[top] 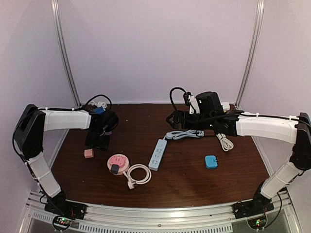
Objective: Pull the plug off the socket
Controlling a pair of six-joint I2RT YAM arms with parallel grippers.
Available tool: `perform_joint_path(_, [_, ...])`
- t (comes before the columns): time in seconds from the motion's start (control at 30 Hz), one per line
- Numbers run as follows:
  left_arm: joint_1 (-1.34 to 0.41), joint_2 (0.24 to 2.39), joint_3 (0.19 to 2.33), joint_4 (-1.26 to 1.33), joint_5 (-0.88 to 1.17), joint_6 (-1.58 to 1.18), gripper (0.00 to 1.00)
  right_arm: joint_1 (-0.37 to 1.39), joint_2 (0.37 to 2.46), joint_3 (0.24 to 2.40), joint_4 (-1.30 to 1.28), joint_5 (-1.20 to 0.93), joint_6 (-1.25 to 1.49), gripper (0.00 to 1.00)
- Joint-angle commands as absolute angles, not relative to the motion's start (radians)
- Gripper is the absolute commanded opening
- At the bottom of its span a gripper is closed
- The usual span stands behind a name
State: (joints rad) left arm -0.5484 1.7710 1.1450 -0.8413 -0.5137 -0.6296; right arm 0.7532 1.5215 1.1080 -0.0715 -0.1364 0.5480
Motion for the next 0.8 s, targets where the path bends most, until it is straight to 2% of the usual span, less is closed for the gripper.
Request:
perform_joint_path(0.0, [-0.6,1.667,1.111,-0.805,-0.373,-0.601,0.64,0.758,1.548,1.101,-0.075,-0.164,0.544,1.0])
perform_joint_path(0.43, [-0.784,1.397,0.951,-0.789,-0.176,-0.739,0.68,0.774,1.642,1.141,-0.075,-0.213,0.533,1.0])
perform_joint_path(0.67, [-0.894,1.403,0.917,-0.769,-0.16,-0.817,0.68,0.785,1.681,1.159,-0.065,-0.219,0.543,1.0])
perform_joint_path(0.77, [-0.921,1.435,0.916,-0.755,-0.156,-0.841,0.64,0.791,1.691,1.165,-0.065,-0.222,0.545,1.0])
